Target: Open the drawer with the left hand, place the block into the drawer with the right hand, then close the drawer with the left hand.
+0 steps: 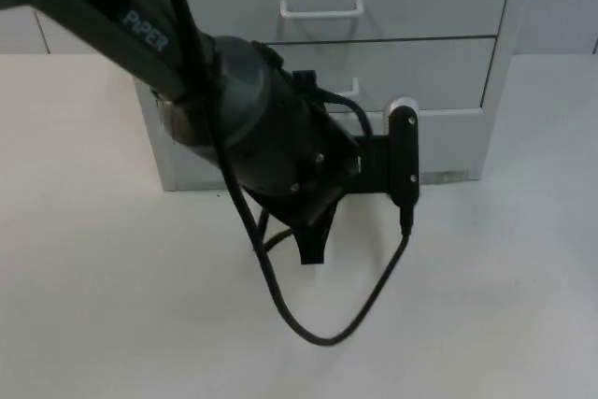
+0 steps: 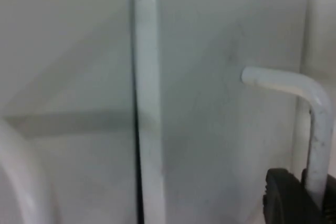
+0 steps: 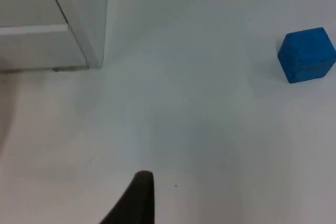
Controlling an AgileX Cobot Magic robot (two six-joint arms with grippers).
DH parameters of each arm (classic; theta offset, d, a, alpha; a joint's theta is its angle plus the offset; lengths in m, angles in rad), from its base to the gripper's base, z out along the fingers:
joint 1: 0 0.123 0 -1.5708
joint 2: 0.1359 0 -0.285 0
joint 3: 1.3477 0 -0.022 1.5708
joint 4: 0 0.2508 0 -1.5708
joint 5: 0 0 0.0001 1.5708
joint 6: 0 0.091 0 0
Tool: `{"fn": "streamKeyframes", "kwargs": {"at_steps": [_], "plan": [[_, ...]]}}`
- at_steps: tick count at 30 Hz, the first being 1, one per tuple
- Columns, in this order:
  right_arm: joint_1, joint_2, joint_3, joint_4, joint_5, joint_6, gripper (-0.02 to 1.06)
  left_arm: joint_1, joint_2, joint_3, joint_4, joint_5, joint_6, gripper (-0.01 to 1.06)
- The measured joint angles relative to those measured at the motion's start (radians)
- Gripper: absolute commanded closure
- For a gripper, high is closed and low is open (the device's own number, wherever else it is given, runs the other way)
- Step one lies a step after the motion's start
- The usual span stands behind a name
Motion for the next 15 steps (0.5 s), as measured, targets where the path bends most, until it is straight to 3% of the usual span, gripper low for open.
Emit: {"fn": "streamKeyframes", "kwargs": {"at_steps": [6,15], "plan": [[0.0,0.0,0.0,0.0,0.0,0.0,-0.01,-0.064,-0.012,0.054,-0.067,0.05,0.019,1.05],[0.0,0.0,0.0,0.0,0.0,0.0,-0.01,-0.176,-0.119,0.189,-0.24,0.011,0.026,1.05]]}}
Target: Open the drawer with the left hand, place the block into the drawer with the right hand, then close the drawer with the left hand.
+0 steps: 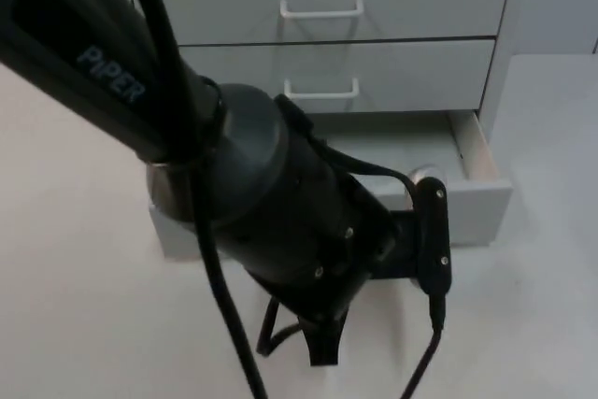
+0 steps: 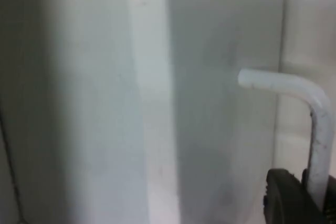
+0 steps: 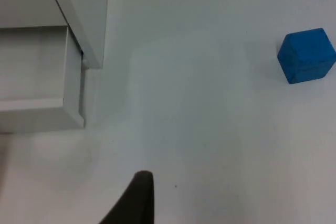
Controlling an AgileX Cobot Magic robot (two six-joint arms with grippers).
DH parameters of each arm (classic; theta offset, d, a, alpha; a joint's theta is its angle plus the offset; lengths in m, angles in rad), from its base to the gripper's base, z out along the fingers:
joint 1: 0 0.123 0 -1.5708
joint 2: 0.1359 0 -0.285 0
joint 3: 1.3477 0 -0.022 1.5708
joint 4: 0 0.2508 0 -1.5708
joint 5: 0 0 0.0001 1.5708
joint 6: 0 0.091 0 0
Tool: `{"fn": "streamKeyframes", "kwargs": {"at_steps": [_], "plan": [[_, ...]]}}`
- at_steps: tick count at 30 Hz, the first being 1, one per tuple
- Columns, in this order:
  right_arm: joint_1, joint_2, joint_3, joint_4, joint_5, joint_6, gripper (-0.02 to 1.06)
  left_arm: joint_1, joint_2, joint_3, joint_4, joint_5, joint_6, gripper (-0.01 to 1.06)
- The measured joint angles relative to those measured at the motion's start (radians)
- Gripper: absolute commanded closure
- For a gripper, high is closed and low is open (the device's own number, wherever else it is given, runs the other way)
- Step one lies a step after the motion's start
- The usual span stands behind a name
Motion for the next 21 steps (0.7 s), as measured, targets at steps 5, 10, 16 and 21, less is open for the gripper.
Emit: {"fn": "streamKeyframes", "kwargs": {"at_steps": [5,10,16,21], "plan": [[0.0,0.0,0.0,0.0,0.0,0.0,-0.01,-0.036,-0.017,0.026,-0.068,-0.011,0.011,1.05],[0.0,0.0,0.0,0.0,-0.002,0.0,-0.01,-0.082,-0.021,0.061,-0.106,-0.026,0.013,1.05],[0.0,0.0,0.0,0.0,-0.004,0.0,-0.01,-0.106,-0.025,0.071,-0.122,-0.014,0.009,1.05],[0.0,0.0,0.0,0.0,-0.005,0.0,-0.01,-0.106,-0.025,0.071,-0.126,-0.014,0.009,1.05]]}}
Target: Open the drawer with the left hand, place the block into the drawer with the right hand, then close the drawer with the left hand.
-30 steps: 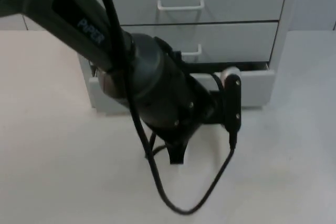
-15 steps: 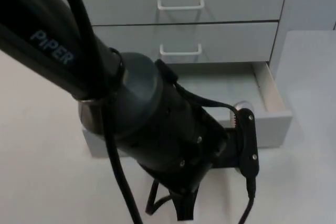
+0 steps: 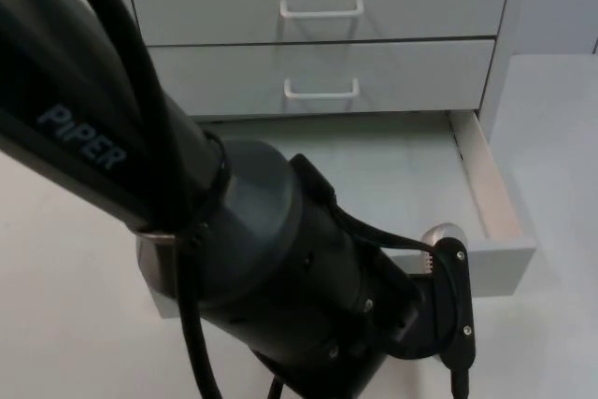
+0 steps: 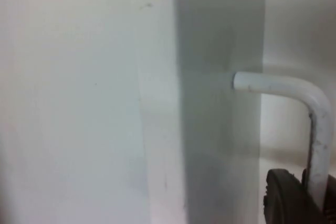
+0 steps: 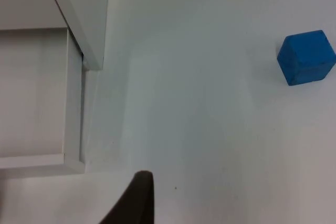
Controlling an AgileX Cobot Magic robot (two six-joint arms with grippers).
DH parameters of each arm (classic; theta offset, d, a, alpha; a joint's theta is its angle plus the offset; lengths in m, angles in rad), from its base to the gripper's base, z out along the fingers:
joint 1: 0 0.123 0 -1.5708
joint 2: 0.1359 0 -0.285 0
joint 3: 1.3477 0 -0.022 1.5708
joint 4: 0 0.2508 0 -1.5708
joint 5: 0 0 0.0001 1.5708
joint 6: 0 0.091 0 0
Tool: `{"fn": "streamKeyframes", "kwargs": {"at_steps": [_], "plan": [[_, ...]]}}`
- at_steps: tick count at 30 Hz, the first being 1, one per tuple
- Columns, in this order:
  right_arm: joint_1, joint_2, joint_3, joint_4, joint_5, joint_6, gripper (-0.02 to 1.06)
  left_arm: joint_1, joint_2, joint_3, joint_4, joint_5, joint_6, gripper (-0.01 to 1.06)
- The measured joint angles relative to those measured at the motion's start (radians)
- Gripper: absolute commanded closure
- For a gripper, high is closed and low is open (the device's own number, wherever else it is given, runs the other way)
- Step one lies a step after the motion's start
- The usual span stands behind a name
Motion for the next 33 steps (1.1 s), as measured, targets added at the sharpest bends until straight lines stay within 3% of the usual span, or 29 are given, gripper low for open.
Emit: {"fn": "streamKeyframes", "kwargs": {"at_steps": [7,9,10,14,17,27,33], "plan": [[0.0,0.0,0.0,0.0,-0.001,0.0,-0.01,0.0,0.0,0.0,0.0,0.0,0.0,1.02],[0.0,0.0,0.0,0.0,-0.001,0.0,-0.01,0.0,0.0,0.0,0.0,0.0,0.0,0.84],[0.0,0.0,0.0,0.0,-0.003,0.0,-0.01,-0.001,0.0,0.001,-0.005,-0.01,0.0,0.84],[0.0,0.0,0.0,0.0,-0.003,0.0,-0.01,-0.005,0.0,0.005,-0.021,-0.028,-0.002,0.48],[0.0,0.0,0.0,0.0,-0.003,0.0,-0.01,-0.01,-0.007,0.006,-0.024,-0.028,-0.004,0.4],[0.0,0.0,0.0,0.0,-0.007,0.0,-0.01,-0.012,-0.028,0.007,-0.078,-0.024,0.081,0.41],[0.0,0.0,0.0,0.0,-0.007,0.0,-0.01,-0.012,-0.094,0.009,-0.221,-0.036,0.229,0.41]]}}
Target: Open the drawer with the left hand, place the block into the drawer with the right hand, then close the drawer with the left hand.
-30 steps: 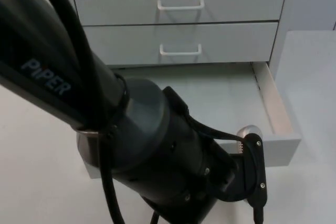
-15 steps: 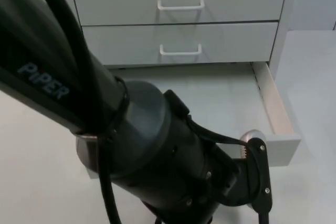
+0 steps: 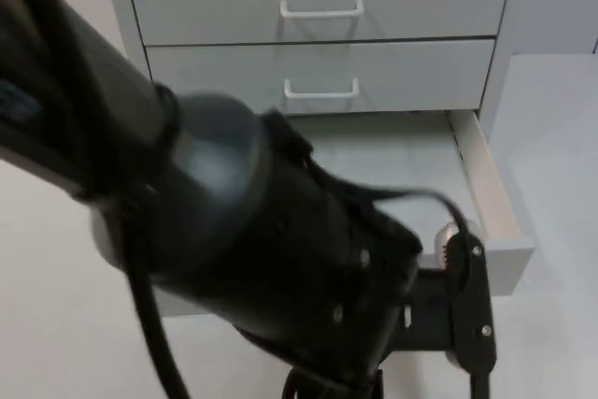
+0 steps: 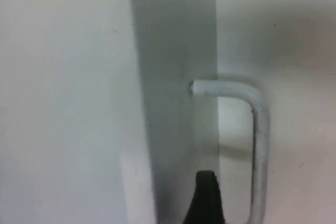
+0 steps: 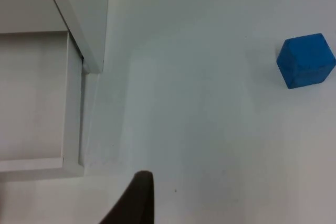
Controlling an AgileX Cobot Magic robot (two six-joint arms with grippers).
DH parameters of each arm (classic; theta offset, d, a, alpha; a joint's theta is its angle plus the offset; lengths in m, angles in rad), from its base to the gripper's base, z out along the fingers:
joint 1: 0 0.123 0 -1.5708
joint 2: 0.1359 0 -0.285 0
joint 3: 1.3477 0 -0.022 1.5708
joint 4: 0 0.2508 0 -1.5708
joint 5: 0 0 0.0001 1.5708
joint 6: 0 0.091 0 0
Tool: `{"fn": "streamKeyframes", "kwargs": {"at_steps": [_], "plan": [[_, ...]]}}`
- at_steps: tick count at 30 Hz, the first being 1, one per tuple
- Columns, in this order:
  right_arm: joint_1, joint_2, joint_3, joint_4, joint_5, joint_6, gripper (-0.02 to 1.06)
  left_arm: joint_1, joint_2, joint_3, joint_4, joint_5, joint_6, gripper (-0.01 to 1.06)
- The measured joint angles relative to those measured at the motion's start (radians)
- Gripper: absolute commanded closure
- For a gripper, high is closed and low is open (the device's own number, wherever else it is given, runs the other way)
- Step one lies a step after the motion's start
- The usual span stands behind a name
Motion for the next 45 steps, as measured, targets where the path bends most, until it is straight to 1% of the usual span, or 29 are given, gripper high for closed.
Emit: {"fn": "streamKeyframes", "kwargs": {"at_steps": [2,3,4,8,14,18,19,23,25,29,30,33,34,36,38,39,44,45], "plan": [[0.0,0.0,0.0,0.0,0.0,0.0,-0.01,0.0,-0.035,0.0,-0.079,-0.014,0.075,0.41],[0.0,0.0,0.0,0.0,0.0,0.0,-0.01,0.0,-0.035,0.0,-0.079,-0.014,0.075,0.41],[0.0,0.0,0.0,0.0,0.0,0.0,-0.01,0.0,-0.061,0.0,-0.145,-0.015,0.124,0.41],[0.0,0.0,0.0,0.0,0.0,0.0,-0.01,0.0,-0.128,0.002,-0.216,0.02,0.188,0.41],[0.0,0.0,0.0,0.0,0.0,0.0,-0.01,0.0,-0.23,0.002,-0.269,0.033,0.199,0.41],[0.0,0.0,0.0,0.004,0.0,0.0,-0.01,0.0,-0.357,0.002,-0.326,0.034,0.201,0.41],[0.0,0.0,0.0,0.004,0.0,0.0,-0.01,0.0,-0.357,0.002,-0.326,0.034,0.201,0.41],[0.0,0.0,0.0,0.004,0.0,0.0,-0.01,0.0,-0.479,0.002,-0.365,0.036,0.201,0.41],[0.0,0.0,0.0,0.004,0.0,0.0,-0.01,0.0,-0.502,0.002,-0.369,0.036,0.201,0.41],[0.0,0.0,0.0,0.004,0.0,0.001,-0.01,0.024,-0.557,0.002,-0.39,0.036,0.201,0.41],[0.0,0.0,0.0,0.004,0.0,0.001,-0.01,0.041,-0.575,0.002,-0.405,0.038,0.201,0.41],[0.0,0.0,0.0,0.004,0.0,0.001,-0.01,0.132,-0.62,0.002,-0.46,0.039,0.216,0.41],[0.0,0.0,0.0,0.004,0.0,0.001,-0.01,0.132,-0.62,0.002,-0.46,0.039,0.216,0.41],[0.0,0.0,0.0,0.004,0.0,0.001,-0.01,0.215,-0.649,0.002,-0.521,0.04,0.252,0.41],[0.0,0.0,0.0,0.004,0.0,0.001,-0.01,0.322,-0.688,0.002,-0.614,0.04,0.317,0.41],[0.0,0.0,0.0,0.004,0.0,0.001,-0.01,0.322,-0.688,0.002,-0.614,0.04,0.317,0.41],[0.0,0.0,0.0,0.004,0.0,0.001,-0.01,0.583,-0.759,0.002,-0.864,0.041,0.477,0.41],[0.0,0.0,0.0,0.004,0.0,0.001,-0.01,0.583,-0.759,0.002,-0.864,0.041,0.477,0.41]]}}
